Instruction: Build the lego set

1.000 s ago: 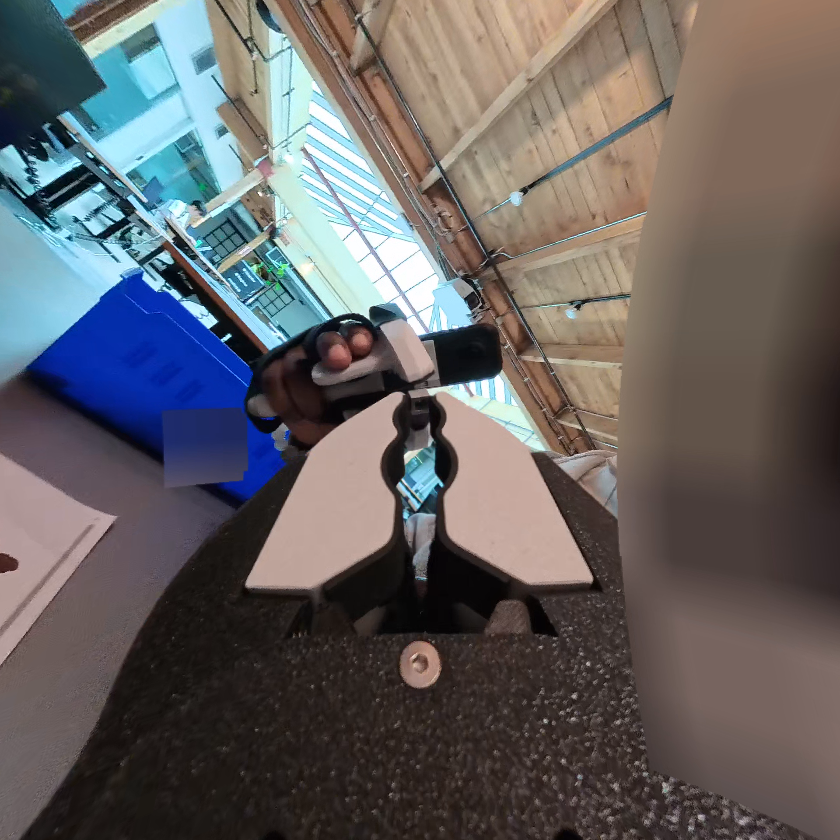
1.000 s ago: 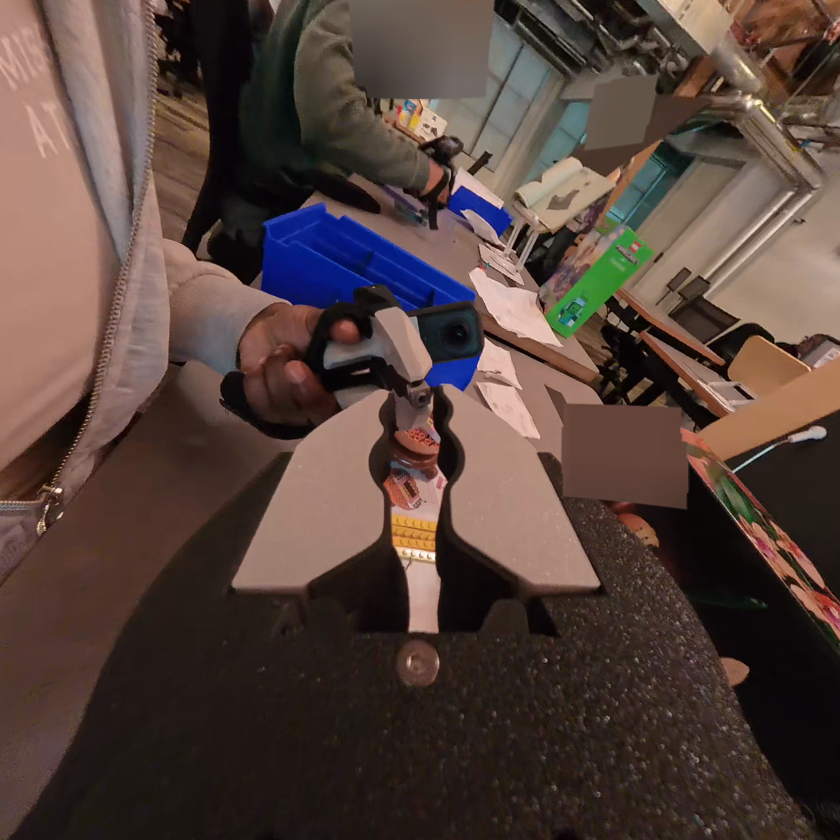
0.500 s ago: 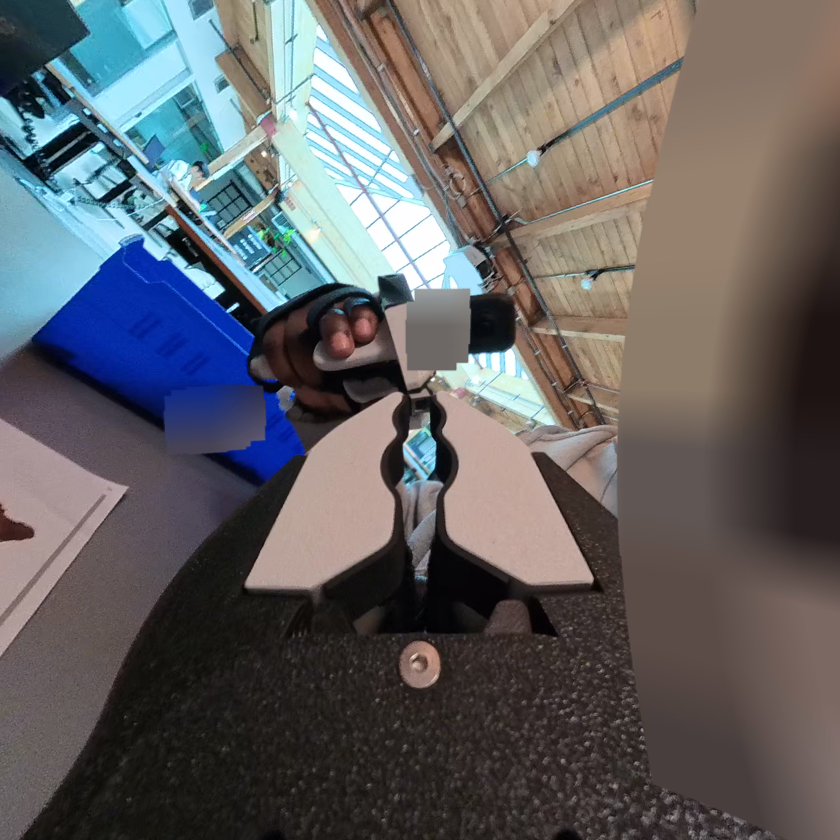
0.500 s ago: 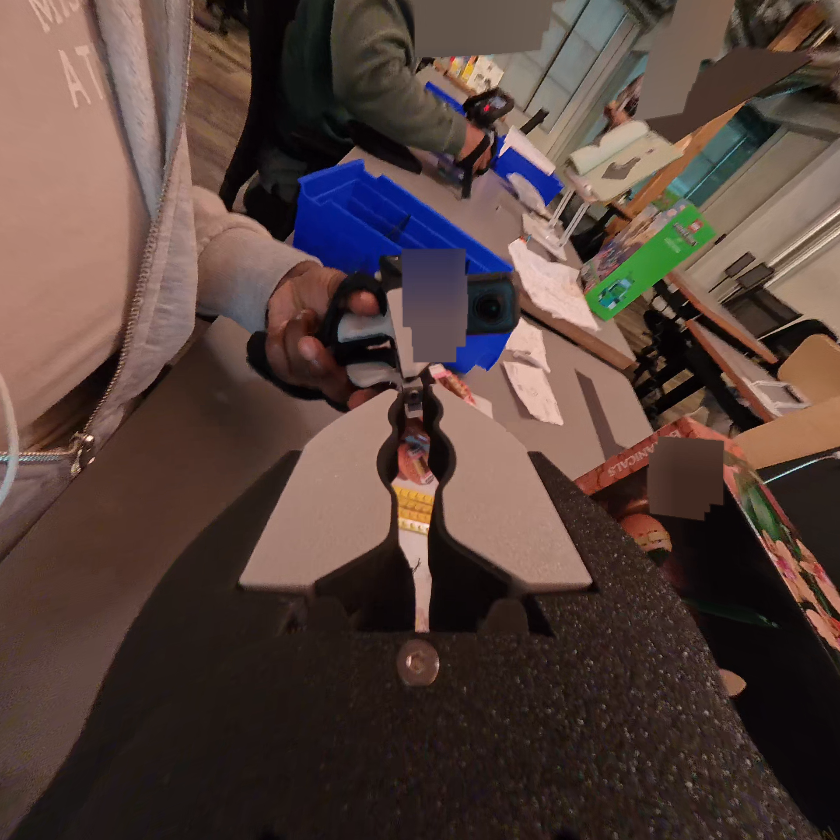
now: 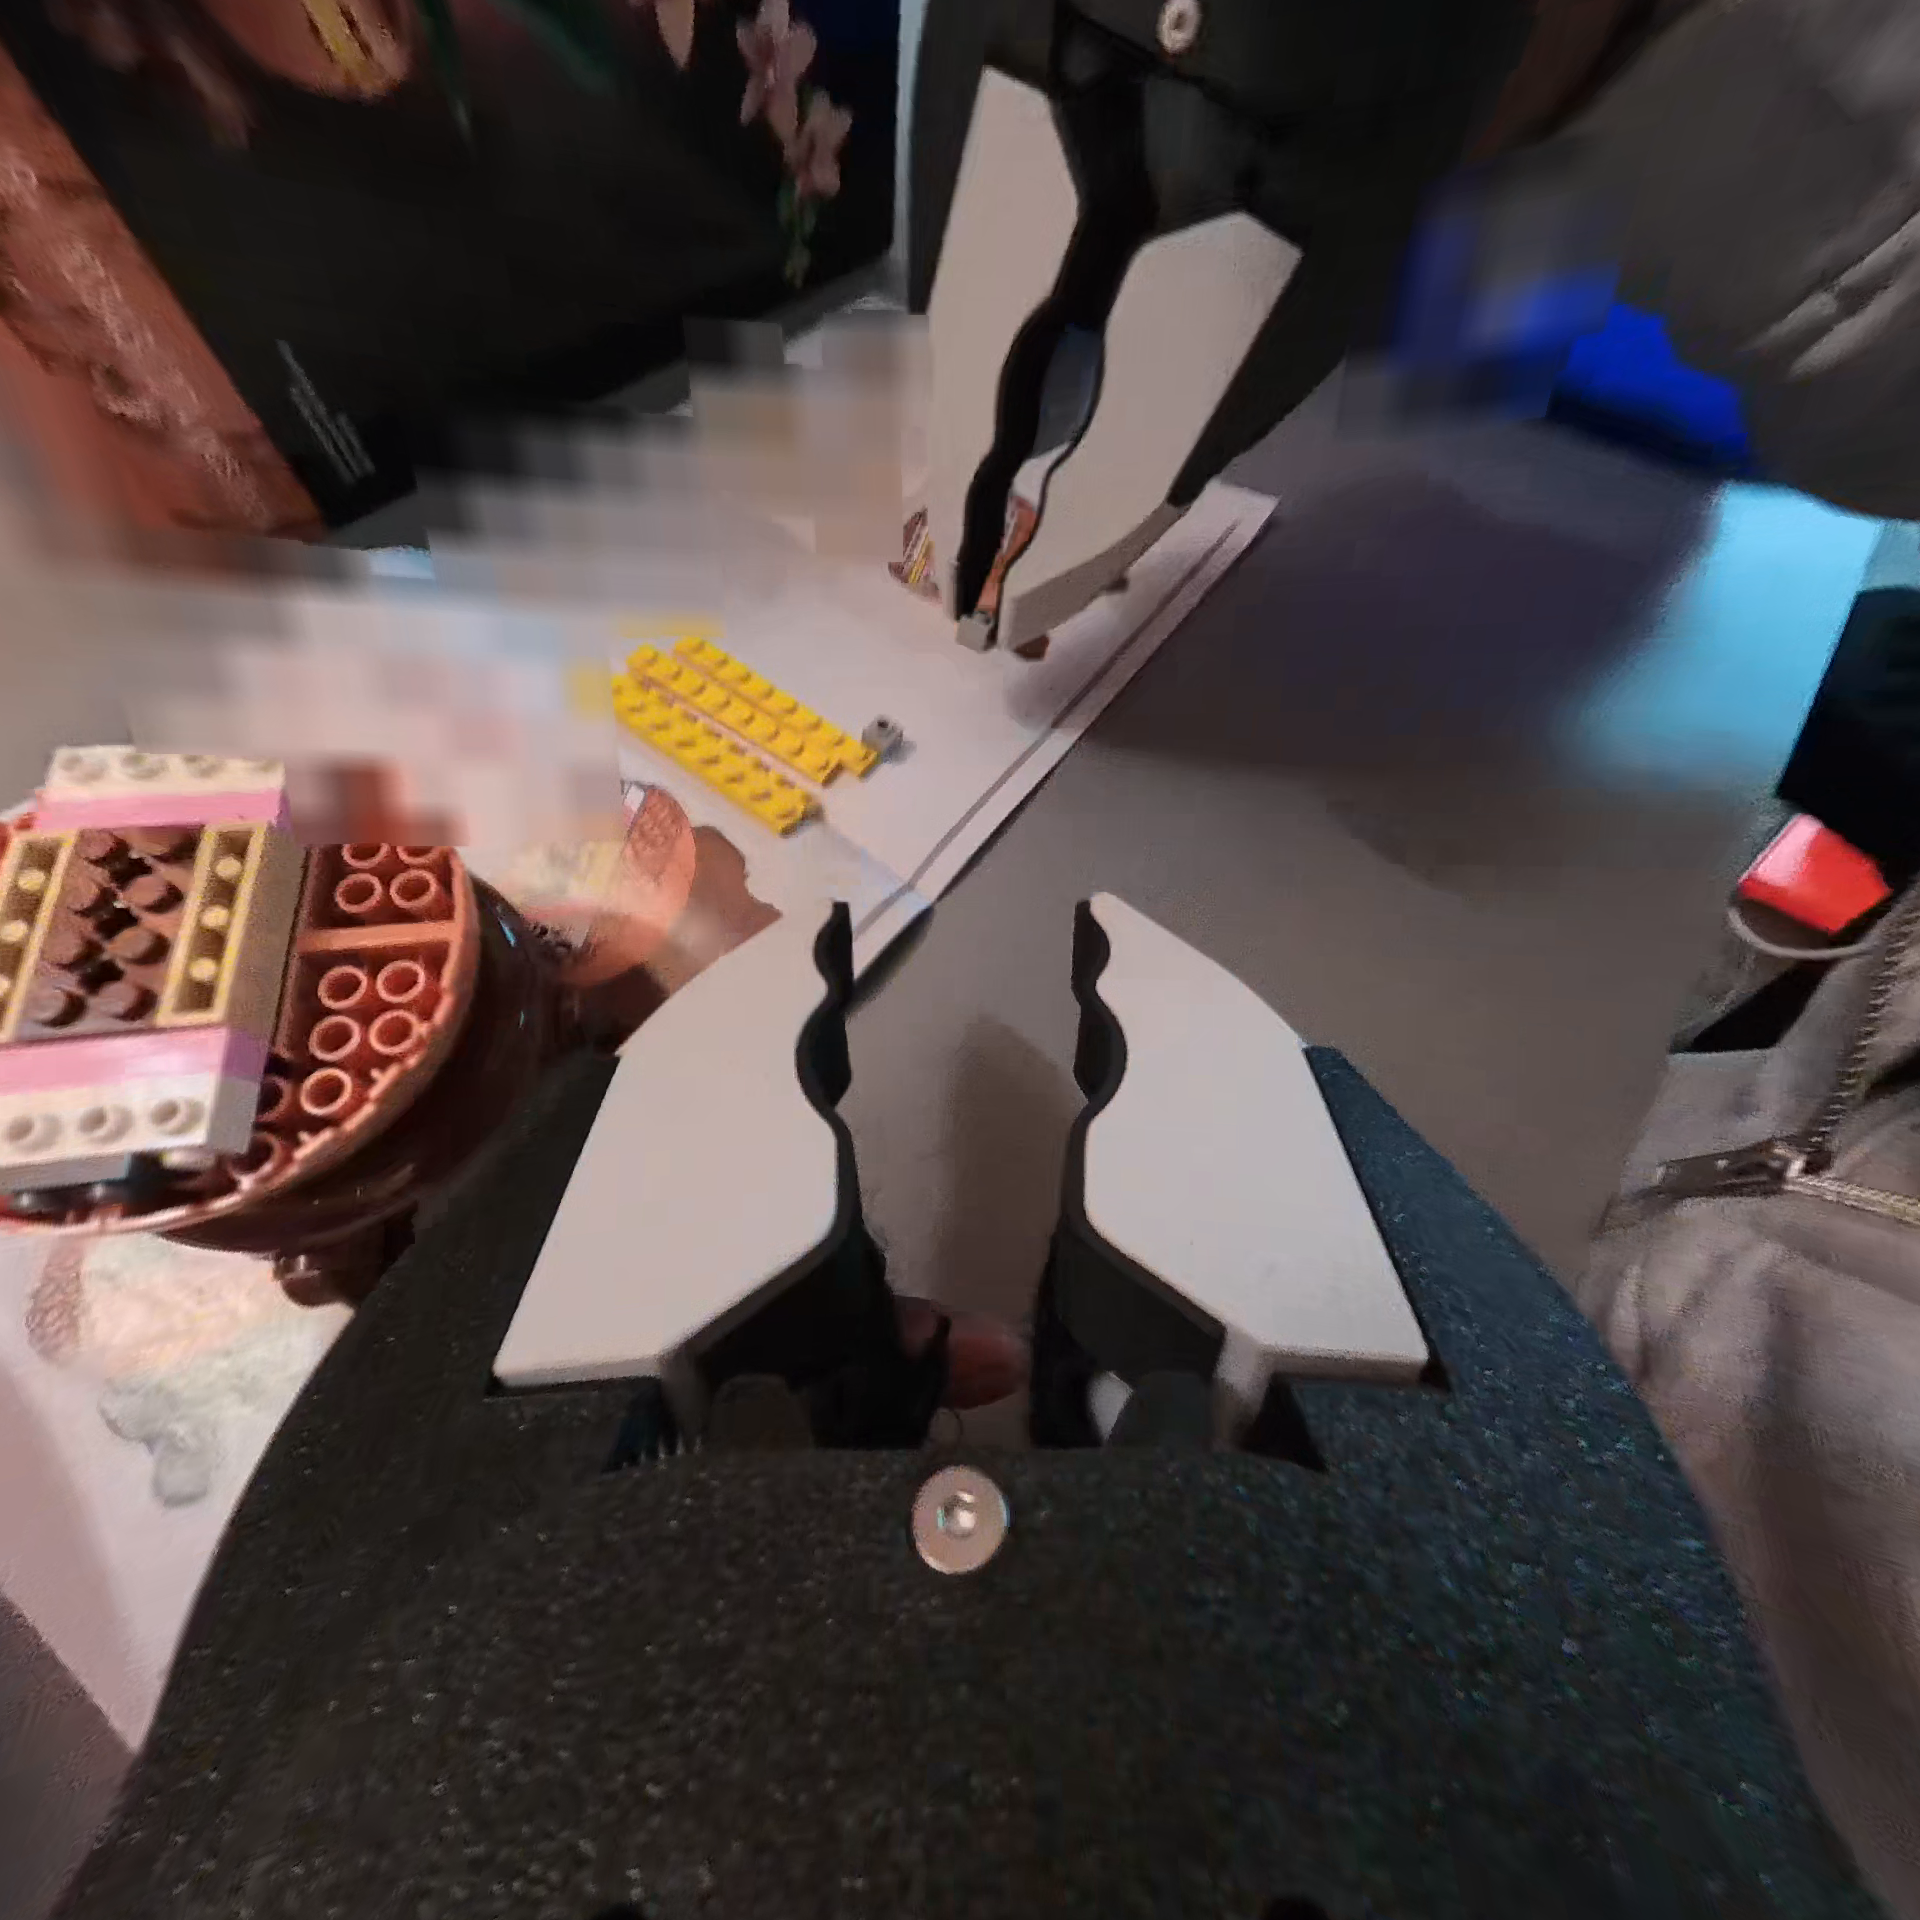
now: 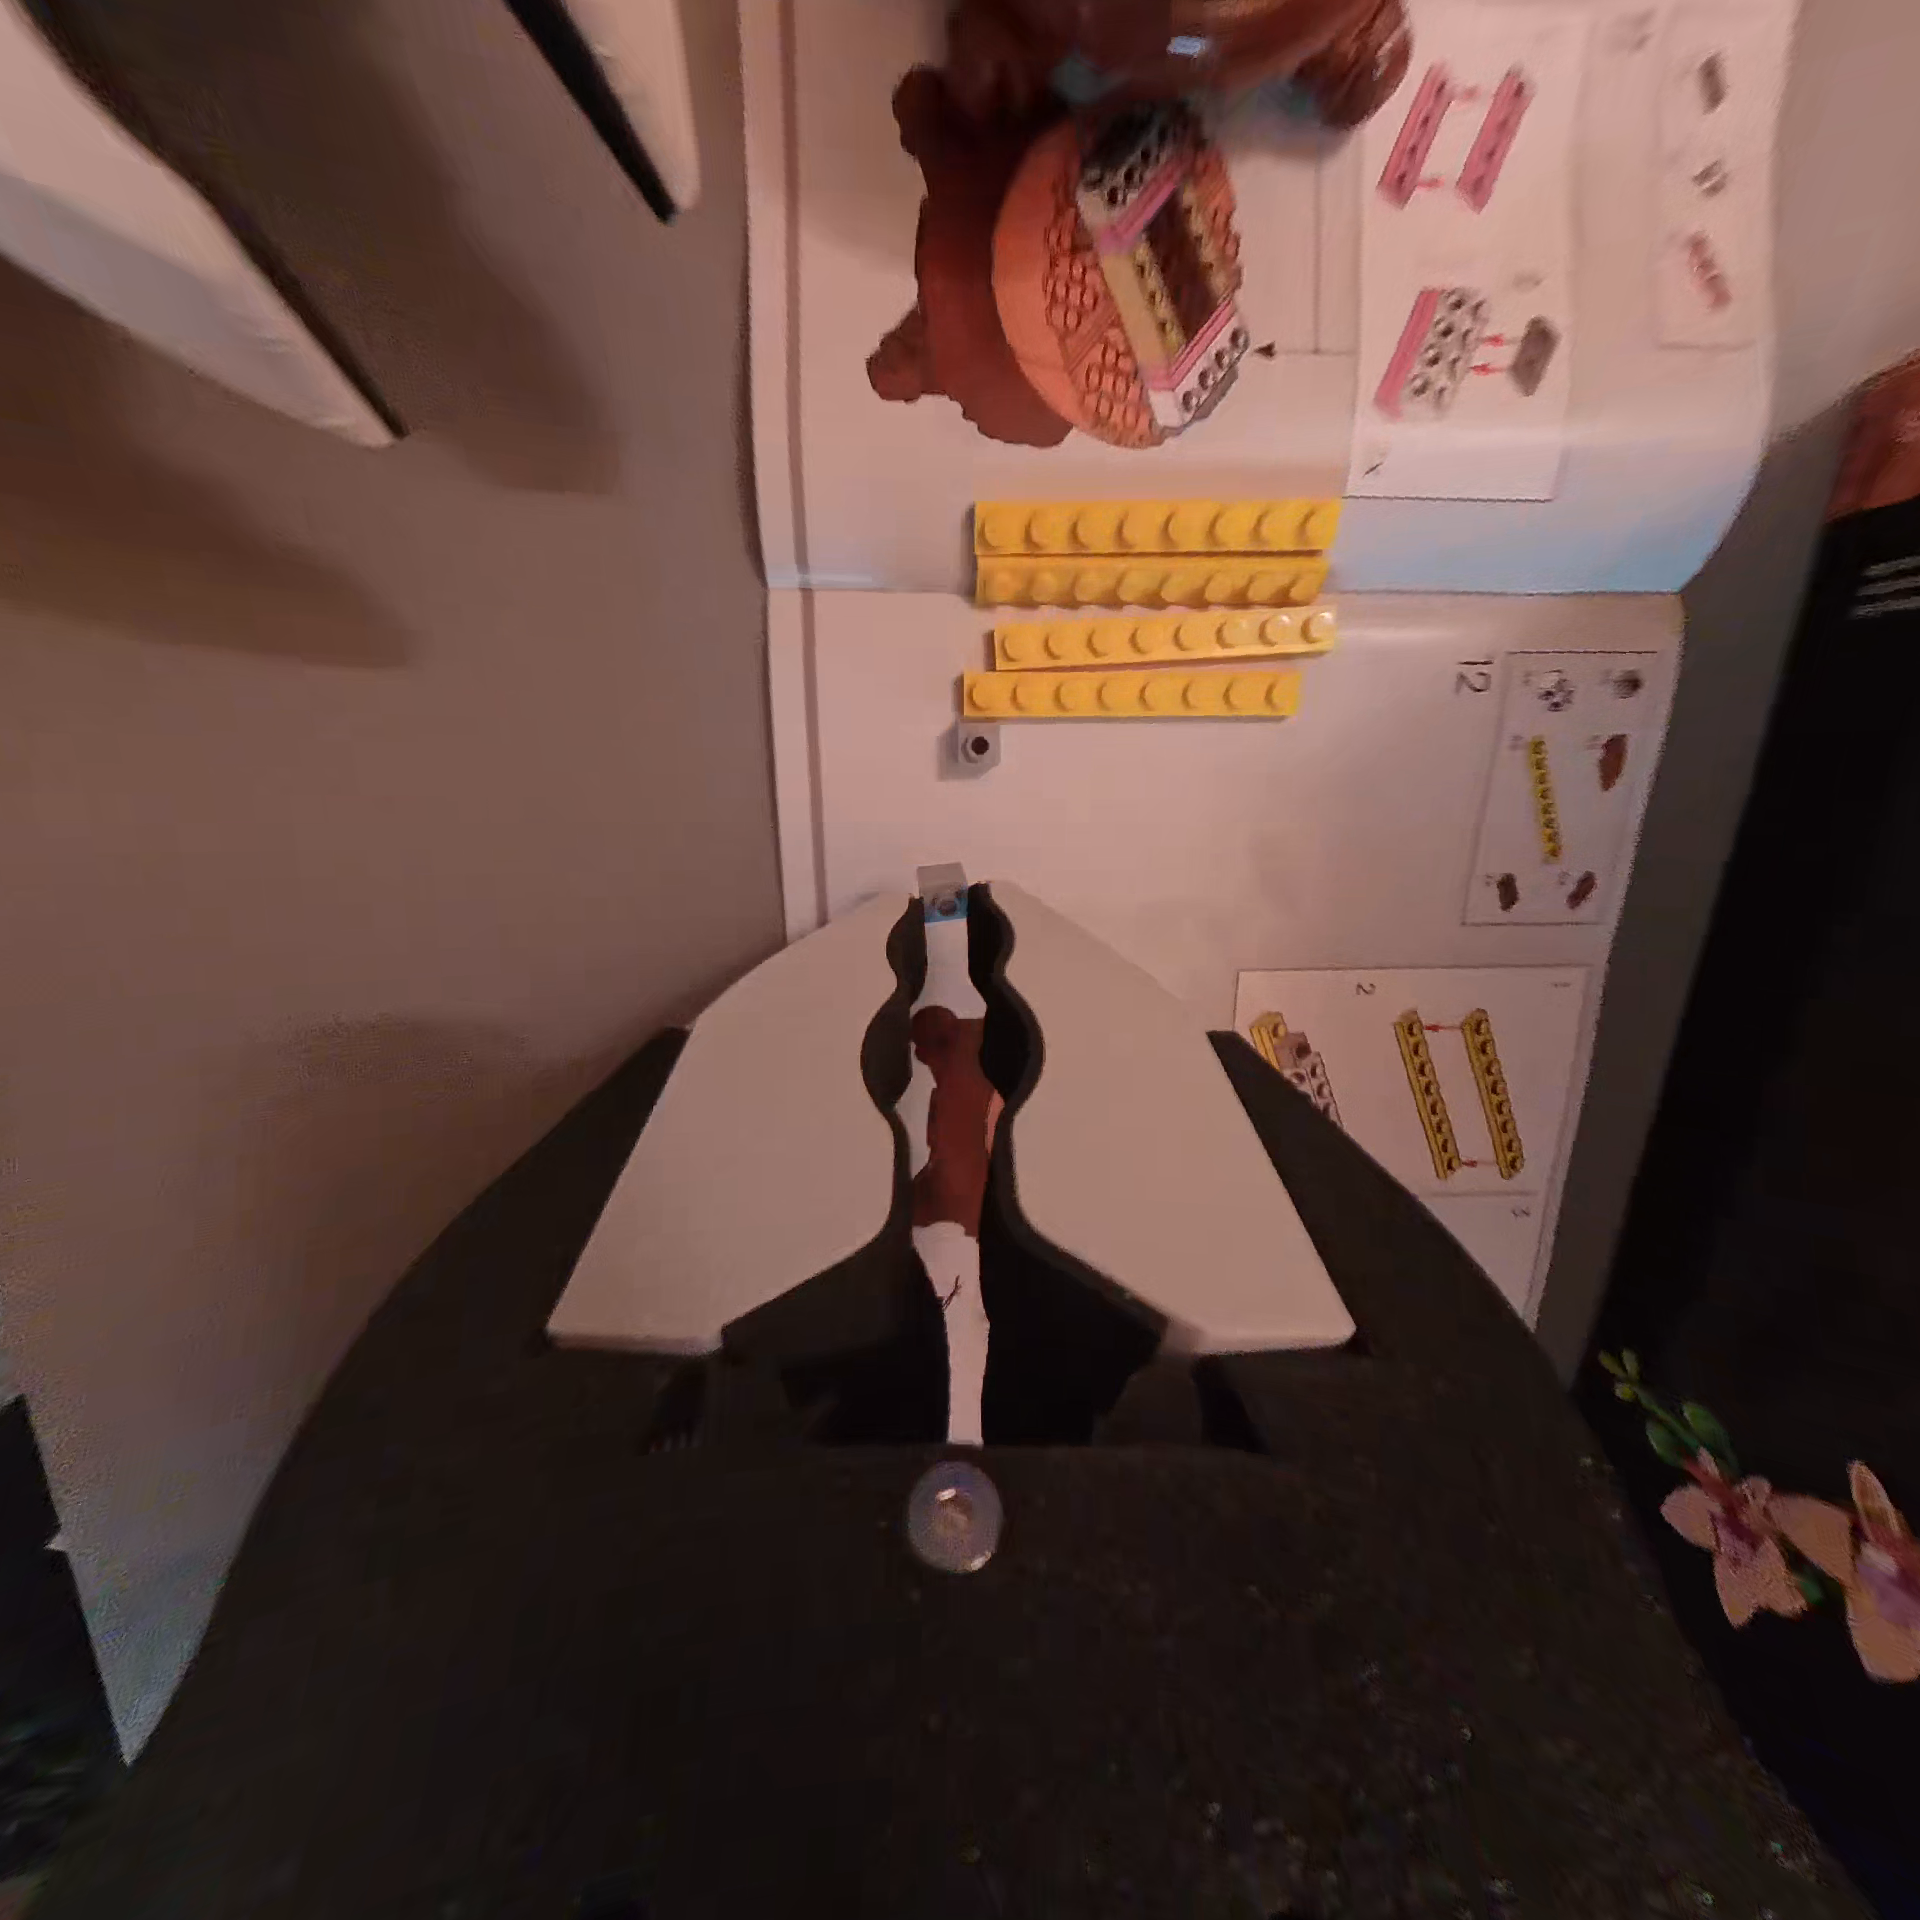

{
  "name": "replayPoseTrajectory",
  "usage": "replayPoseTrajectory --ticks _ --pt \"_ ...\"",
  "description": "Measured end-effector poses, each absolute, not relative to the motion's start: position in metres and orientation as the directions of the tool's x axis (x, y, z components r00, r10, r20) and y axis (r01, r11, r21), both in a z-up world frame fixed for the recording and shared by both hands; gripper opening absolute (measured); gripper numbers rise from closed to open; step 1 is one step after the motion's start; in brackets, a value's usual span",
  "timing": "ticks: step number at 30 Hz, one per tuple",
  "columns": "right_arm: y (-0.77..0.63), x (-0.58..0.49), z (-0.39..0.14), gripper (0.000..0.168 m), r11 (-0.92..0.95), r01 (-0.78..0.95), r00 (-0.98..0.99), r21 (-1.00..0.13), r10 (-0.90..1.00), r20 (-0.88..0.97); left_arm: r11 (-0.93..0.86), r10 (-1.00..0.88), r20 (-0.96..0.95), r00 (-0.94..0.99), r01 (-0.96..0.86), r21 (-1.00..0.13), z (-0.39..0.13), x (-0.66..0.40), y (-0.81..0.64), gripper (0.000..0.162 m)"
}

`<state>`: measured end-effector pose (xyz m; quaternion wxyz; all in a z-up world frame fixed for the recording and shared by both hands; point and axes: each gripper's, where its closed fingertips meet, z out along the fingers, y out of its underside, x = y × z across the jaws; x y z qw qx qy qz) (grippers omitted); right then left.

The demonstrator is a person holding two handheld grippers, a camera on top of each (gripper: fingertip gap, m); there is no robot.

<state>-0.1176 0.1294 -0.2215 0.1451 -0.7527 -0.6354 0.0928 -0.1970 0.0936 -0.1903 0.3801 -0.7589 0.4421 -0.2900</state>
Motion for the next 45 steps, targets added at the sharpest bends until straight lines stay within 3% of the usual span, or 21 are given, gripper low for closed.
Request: replayPoseTrajectory --ticks 3,9,23,29,34,38,42,45 --pt "0.135 -0.118 -0.235 0.007 -0.159 0.951 0.18 -0.267 0.982 0.055 -0.324 -0.891 0.107 0.442 -0.454 -0.83 -0.195 -0.198 0.09 0.04" --pt "0.138 -0.123 -0.236 0.007 -0.161 0.958 0.179 -0.236 0.982 0.059 -0.339 -0.884 0.131 0.449 -0.421 -0.841 -0.193 -0.203 0.093 0.039" --pt "0.138 -0.129 -0.234 0.016 -0.184 0.949 0.202 -0.258 0.978 0.045 -0.334 -0.894 0.141 0.426 -0.42 -0.844 -0.195 -0.201 0.092 0.039" --pt "0.137 -0.126 -0.219 0.016 -0.204 0.923 0.239 -0.325 0.968 0.072 -0.329 -0.897 0.132 0.422 -0.436 -0.838 -0.196 -0.198 0.091 0.039" --pt "0.125 -0.101 -0.158 0.018 -0.296 0.76 0.419 -0.578 0.904 0.088 -0.32 -0.898 0.123 0.423 -0.435 -0.842 -0.196 -0.193 0.092 0.037" --pt "0.094 -0.019 -0.091 0.019 -0.35 0.594 0.613 -0.724 0.78 0.125 -0.326 -0.901 0.136 0.411 -0.436 -0.839 -0.199 -0.187 0.091 0.031" --pt "0.05 0.112 -0.065 0.019 -0.489 0.528 0.799 -0.694 0.564 0.21 -0.335 -0.899 0.157 0.409 -0.411 -0.847 -0.195 -0.178 0.092 0.013" --pt "0.005 0.168 -0.09 0.022 -0.571 0.538 0.794 -0.62 0.59 0.146 -0.38 -0.888 0.233 0.397 -0.348 -0.857 -0.184 -0.164 0.092 0.002"
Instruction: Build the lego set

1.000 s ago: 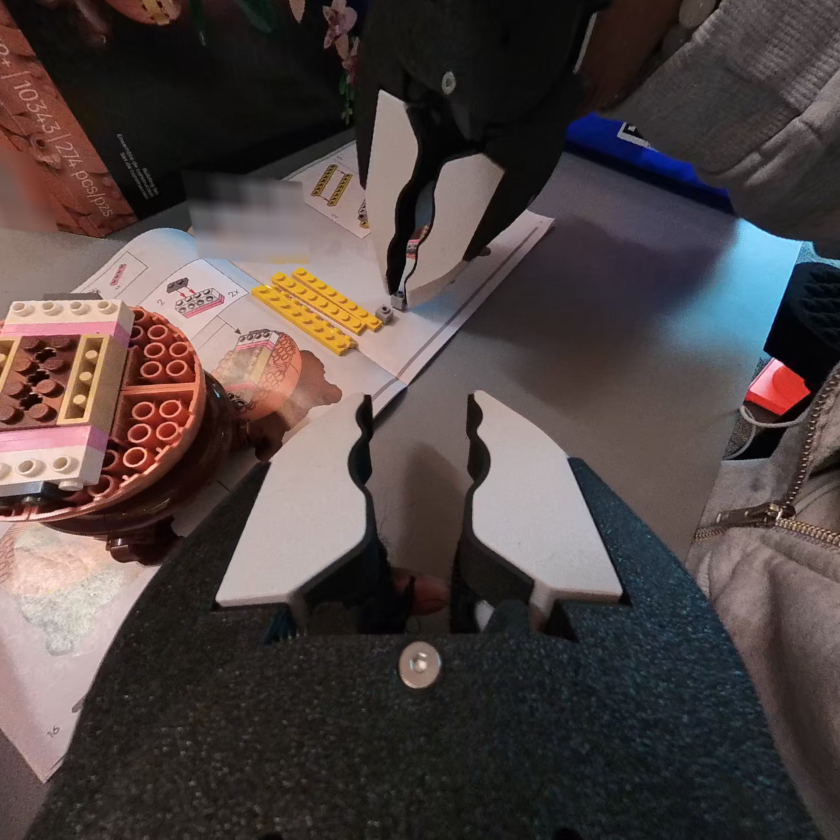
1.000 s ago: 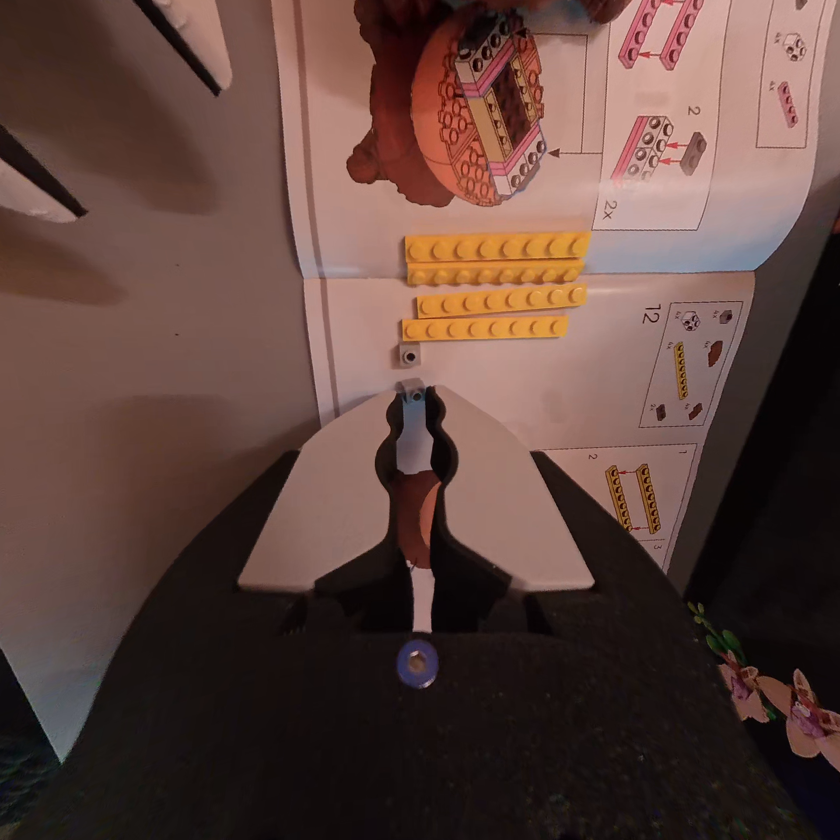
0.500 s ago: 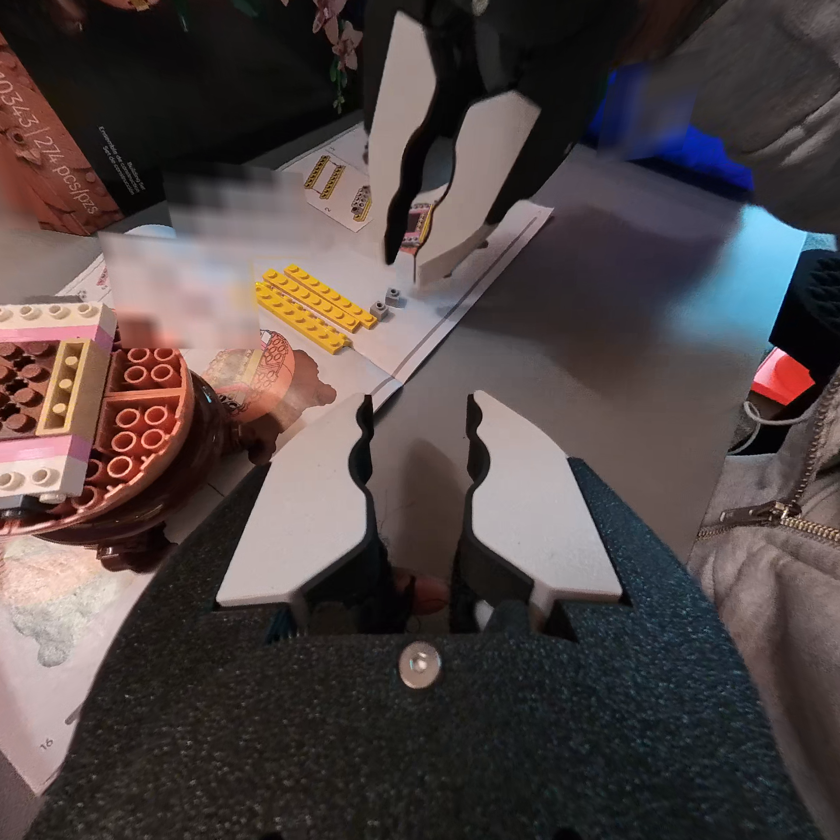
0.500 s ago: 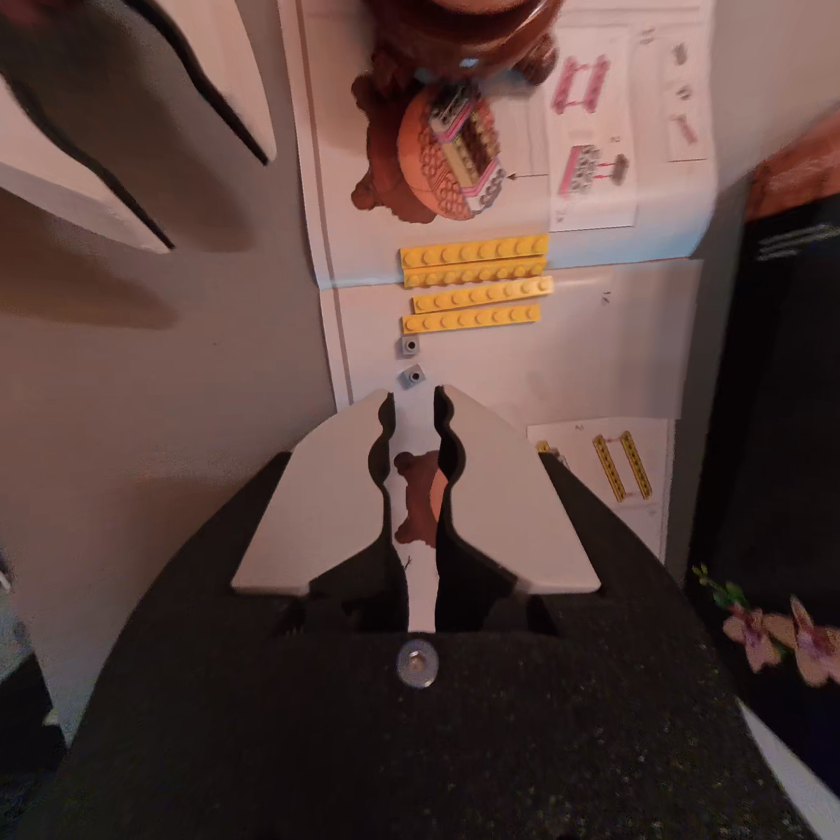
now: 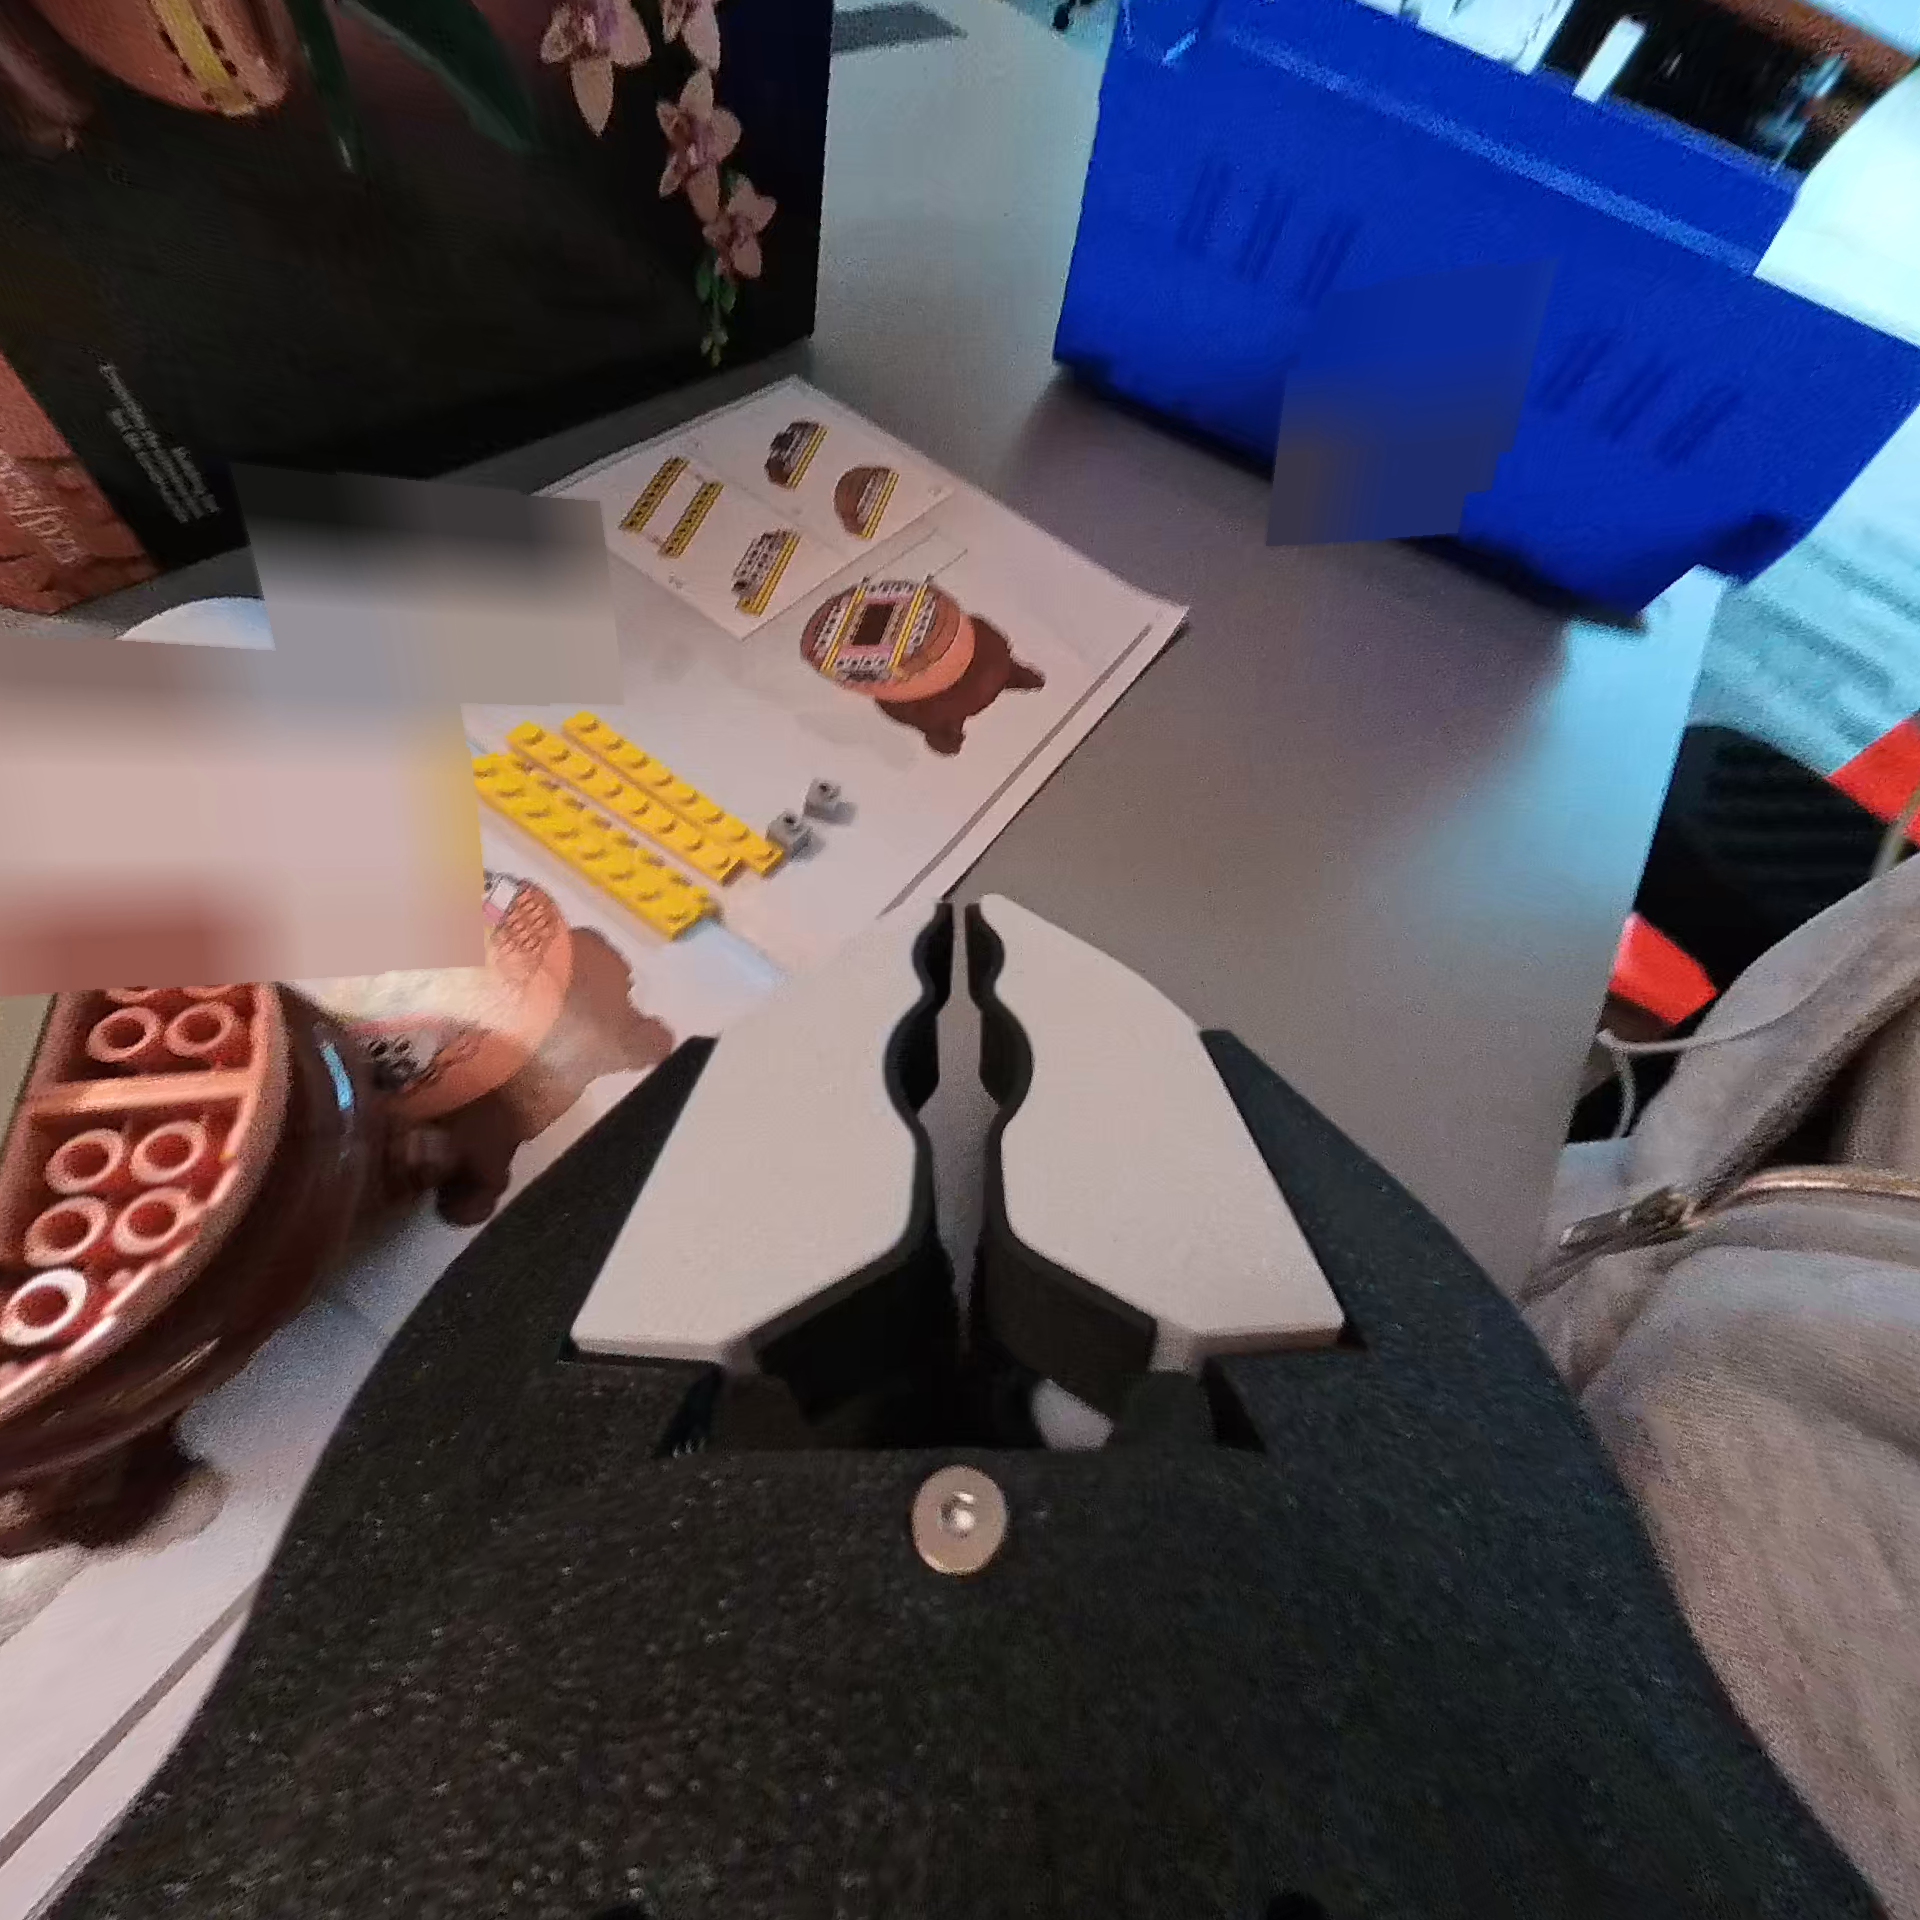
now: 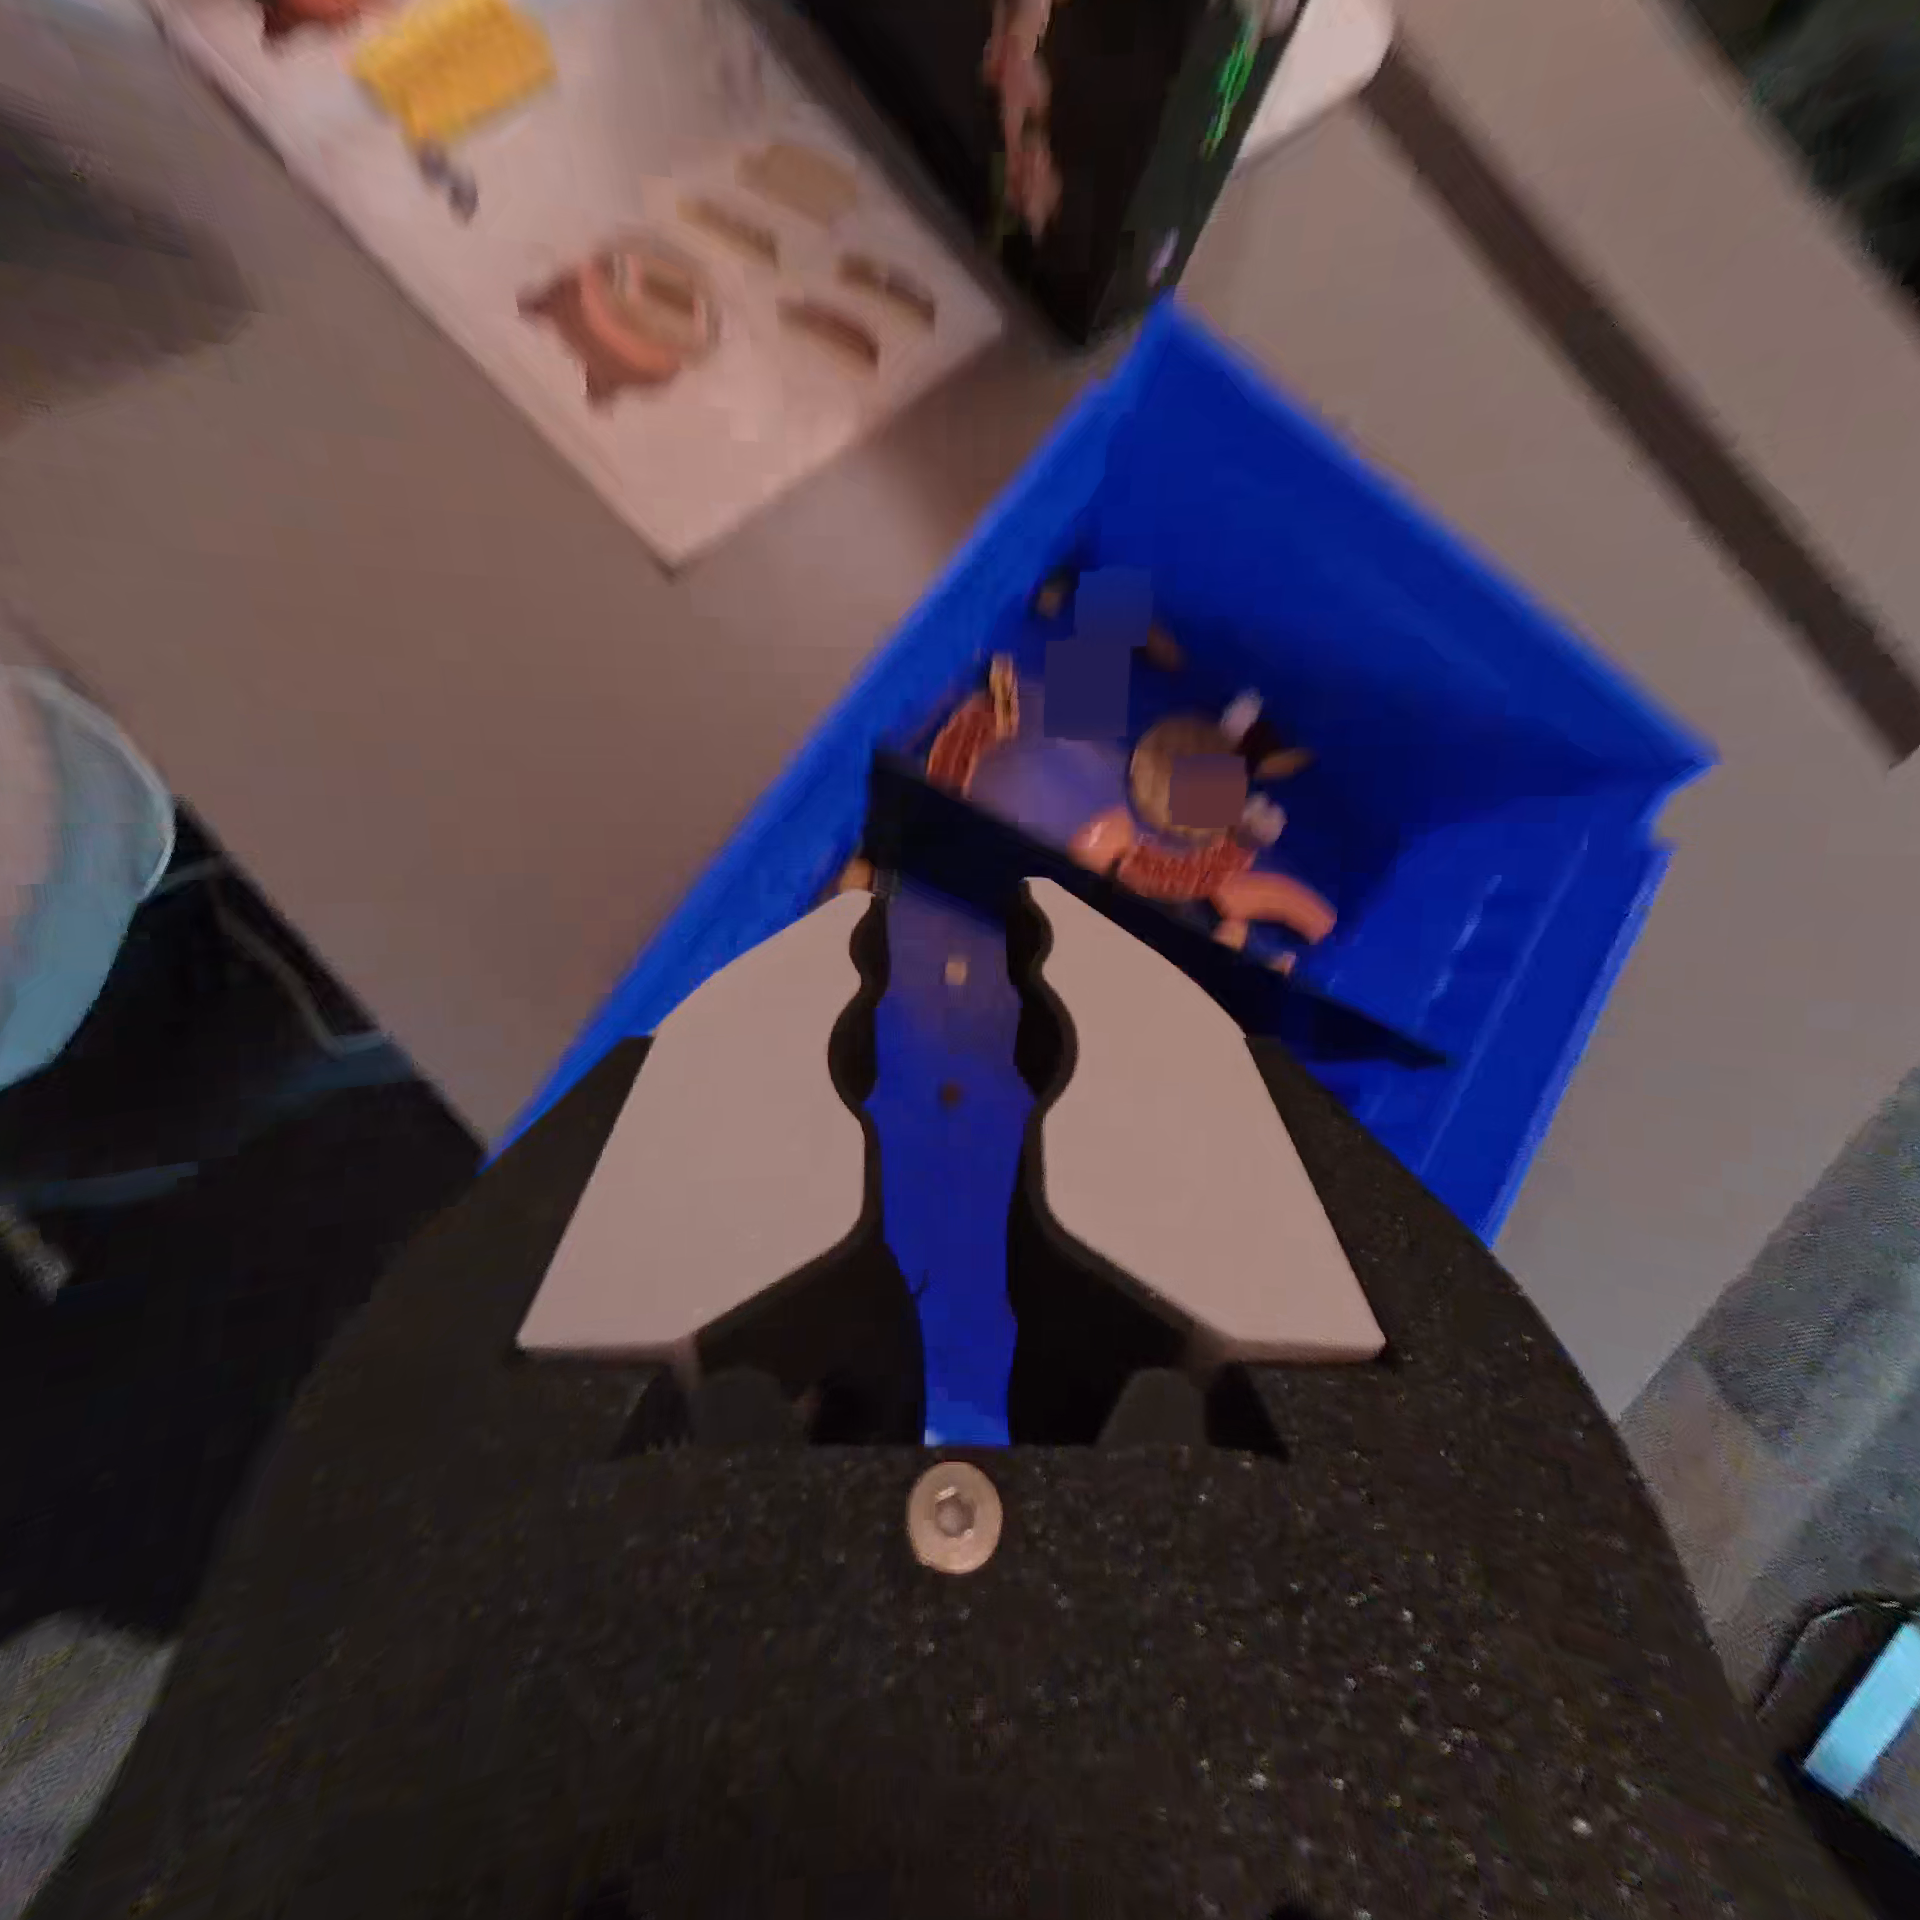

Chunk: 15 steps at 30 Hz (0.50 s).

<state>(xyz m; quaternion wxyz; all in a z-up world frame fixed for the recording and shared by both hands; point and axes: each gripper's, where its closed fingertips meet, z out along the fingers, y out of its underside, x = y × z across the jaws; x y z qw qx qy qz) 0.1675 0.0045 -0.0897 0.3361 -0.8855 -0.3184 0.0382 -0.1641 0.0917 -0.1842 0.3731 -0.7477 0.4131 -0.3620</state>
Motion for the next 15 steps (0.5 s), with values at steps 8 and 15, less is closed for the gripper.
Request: replayPoseTrajectory --ticks 8,15 --pt "-0.025 0.187 -0.177 0.027 -0.567 0.619 0.672 -0.544 0.741 -0.008 -0.383 -0.883 0.188 0.429 -0.431 -0.817 -0.181 -0.127 0.103 0.001" --pt "-0.014 0.165 -0.198 0.025 -0.433 0.671 0.522 -0.601 0.852 -0.031 -0.358 -0.896 0.125 0.425 -0.526 -0.771 -0.181 -0.1 0.11 0.003"
